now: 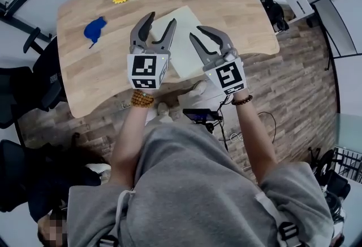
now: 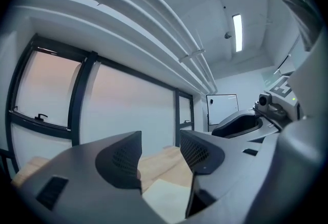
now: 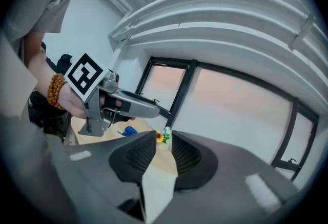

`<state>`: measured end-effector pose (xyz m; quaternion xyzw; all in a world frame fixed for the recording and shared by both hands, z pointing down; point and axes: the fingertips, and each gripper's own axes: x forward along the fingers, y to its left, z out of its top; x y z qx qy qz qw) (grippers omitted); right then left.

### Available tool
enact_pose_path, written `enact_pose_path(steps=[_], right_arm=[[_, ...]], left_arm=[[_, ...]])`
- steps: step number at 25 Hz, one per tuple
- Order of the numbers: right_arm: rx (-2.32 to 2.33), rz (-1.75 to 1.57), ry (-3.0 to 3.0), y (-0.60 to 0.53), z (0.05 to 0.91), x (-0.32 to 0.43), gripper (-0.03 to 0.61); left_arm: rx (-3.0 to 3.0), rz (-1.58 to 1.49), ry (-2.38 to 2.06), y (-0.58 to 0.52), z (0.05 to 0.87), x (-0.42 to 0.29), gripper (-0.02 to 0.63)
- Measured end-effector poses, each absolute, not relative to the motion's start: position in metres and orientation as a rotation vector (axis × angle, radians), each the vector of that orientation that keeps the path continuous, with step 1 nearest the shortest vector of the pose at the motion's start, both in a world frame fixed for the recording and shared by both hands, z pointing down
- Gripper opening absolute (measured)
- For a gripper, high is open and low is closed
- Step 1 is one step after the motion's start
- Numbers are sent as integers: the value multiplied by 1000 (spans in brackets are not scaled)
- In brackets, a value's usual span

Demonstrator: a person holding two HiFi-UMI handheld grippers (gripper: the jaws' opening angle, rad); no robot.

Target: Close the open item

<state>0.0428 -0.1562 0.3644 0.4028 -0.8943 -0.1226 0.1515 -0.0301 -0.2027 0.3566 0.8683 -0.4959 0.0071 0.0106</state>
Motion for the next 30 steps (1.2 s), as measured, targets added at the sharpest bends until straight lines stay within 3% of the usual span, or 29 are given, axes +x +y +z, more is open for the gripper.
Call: enact_pose_path(steps=[20,30], right_arm=[[1538,-276,-2550,-137,352,68,101],[1631,-262,-2541,-121,359,65,74]], left_arm=[[2715,-31,-1670,-168,359,-24,218],[2712,9,-1669,-153,373,-21,161]])
